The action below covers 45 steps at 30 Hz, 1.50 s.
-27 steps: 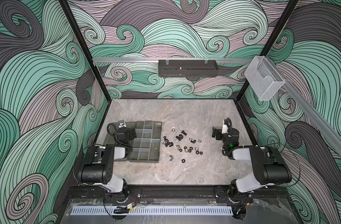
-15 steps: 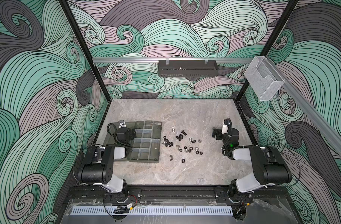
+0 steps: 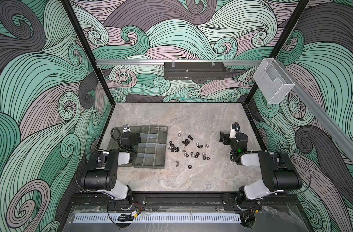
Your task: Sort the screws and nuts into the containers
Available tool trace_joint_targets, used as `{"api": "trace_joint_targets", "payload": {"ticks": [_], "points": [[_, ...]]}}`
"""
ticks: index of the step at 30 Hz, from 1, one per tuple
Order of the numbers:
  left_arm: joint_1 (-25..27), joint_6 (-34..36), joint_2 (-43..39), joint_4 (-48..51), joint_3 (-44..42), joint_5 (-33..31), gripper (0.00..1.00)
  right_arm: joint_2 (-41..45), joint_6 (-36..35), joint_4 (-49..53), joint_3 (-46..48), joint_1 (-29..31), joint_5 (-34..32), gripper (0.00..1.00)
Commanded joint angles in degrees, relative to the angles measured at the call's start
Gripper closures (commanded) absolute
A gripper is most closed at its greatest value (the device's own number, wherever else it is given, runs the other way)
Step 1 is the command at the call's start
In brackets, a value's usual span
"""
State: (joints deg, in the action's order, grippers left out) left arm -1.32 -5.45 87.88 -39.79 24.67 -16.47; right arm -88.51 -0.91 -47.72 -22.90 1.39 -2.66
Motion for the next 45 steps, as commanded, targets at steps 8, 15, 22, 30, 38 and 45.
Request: {"api": "trace_joint_targets", "payload": {"ticks": [8,15,22,30,38,45], "points": [[0.03,-0.28,-0.94,0.42,1.22,-0.46,0.01,0.84,-1.7,-1.3,0.19,0.89,0.02,0.01],[-0.06,-1.69,-3.72,2.52,0.9,-2.21,0.01,8.38,-1.48,0.57,2.81,2.77,-6.32,0.01],[0.0,-2.97,-12.26,10.21,0.8,-5.39,0.03,21.46,9.39,28.83,-5.15,3.82,-8.88,0.01],[4.19,-8.03,-23.03,25.37,5.28,2.57,0.18,30.28,12.31,43.62,-11.35,14.0,2.0,0.01],[25.86,-3.69,-18.08,52.12,22.17,13.08,0.33,26.81,12.16,38.41,-6.57,30.86,9.49,0.01],[36.09,1.38,-7.01,69.4,31.61,20.79,0.49,24.39,10.25,26.31,-2.62,35.9,20.51,0.01]]}}
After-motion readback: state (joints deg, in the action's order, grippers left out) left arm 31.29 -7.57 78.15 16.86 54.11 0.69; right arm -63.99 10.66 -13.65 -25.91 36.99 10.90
